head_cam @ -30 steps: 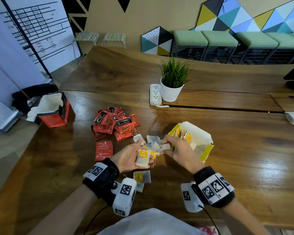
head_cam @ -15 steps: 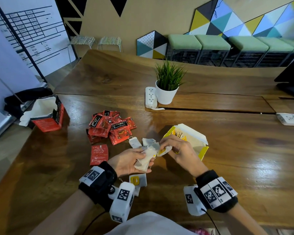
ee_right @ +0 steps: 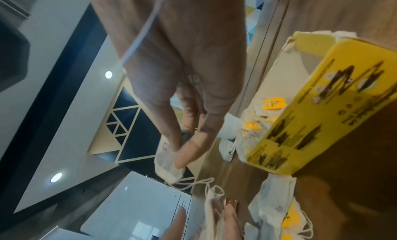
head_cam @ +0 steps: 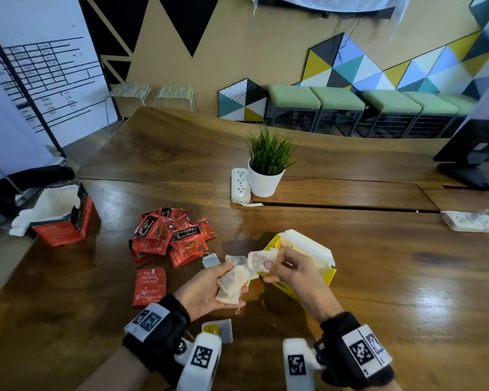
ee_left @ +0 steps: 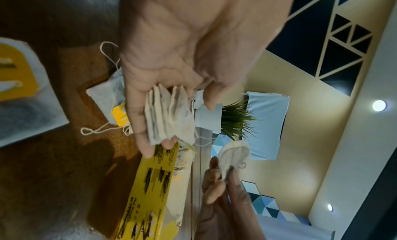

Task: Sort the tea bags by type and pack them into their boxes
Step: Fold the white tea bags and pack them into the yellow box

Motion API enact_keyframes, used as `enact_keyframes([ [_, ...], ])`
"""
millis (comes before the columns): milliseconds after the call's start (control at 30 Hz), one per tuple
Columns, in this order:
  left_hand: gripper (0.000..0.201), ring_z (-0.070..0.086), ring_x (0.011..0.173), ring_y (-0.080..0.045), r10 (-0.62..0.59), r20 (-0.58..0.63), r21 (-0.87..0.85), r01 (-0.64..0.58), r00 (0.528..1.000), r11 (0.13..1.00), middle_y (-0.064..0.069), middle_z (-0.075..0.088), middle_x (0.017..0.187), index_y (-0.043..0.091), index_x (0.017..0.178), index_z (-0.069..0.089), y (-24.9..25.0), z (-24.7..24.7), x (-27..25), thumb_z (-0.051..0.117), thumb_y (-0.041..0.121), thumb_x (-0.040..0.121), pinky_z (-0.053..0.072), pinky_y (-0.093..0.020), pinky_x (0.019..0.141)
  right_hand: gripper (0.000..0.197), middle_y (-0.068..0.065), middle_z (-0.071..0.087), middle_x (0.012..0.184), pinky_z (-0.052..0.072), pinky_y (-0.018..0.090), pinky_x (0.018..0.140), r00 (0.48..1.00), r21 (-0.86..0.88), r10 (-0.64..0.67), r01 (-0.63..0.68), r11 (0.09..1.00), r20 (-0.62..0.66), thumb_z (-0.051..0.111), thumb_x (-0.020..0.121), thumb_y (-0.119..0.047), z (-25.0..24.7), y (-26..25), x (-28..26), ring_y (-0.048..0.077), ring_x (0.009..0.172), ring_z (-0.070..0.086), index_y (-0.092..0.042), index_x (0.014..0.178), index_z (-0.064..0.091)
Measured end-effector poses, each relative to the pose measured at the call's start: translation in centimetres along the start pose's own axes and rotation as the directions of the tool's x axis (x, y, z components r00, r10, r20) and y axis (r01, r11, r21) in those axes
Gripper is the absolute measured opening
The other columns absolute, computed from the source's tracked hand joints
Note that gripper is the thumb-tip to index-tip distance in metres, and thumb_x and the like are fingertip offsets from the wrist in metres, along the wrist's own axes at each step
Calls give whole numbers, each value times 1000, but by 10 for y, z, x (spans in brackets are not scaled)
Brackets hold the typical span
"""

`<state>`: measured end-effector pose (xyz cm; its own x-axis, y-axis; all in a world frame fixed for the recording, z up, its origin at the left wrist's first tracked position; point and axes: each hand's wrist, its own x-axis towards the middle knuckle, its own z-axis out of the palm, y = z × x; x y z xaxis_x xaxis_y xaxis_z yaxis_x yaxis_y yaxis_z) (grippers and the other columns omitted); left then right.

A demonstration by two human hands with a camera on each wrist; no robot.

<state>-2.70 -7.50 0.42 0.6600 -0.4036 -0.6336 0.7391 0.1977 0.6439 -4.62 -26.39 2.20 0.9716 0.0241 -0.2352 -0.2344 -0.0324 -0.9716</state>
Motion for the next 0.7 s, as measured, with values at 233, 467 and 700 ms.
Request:
enact_keyframes([
  [233,30,64,94,-25,-39,51,-74,43,998,996,-16,62,113,8,123,52,2,0,-2,47,18,95,55,-43,80,17,2,62,73,51,23,58,986,-325,-156,168,931,63,59,85,5,-1,-8,0,6,55,54,-12,89,60],
  [467,36,63,93,-23,-26,47,-28,28,999,999,-15,63,110,5,128,49,6,8,2,43,24,97,49,-44,91,22,14,61,89,53,21,61,986,-283,-154,165,945,60,52,87,9,9,3,-2,8,68,62,-12,83,50],
  [700,43,62,97,-25,-57,96,56,52,994,997,-14,62,111,8,129,49,5,11,0,42,35,96,50,-48,91,24,13,63,85,53,20,59,994,231,30,-53,971,102,44,87,15,7,1,1,12,66,62,-2,91,60],
])
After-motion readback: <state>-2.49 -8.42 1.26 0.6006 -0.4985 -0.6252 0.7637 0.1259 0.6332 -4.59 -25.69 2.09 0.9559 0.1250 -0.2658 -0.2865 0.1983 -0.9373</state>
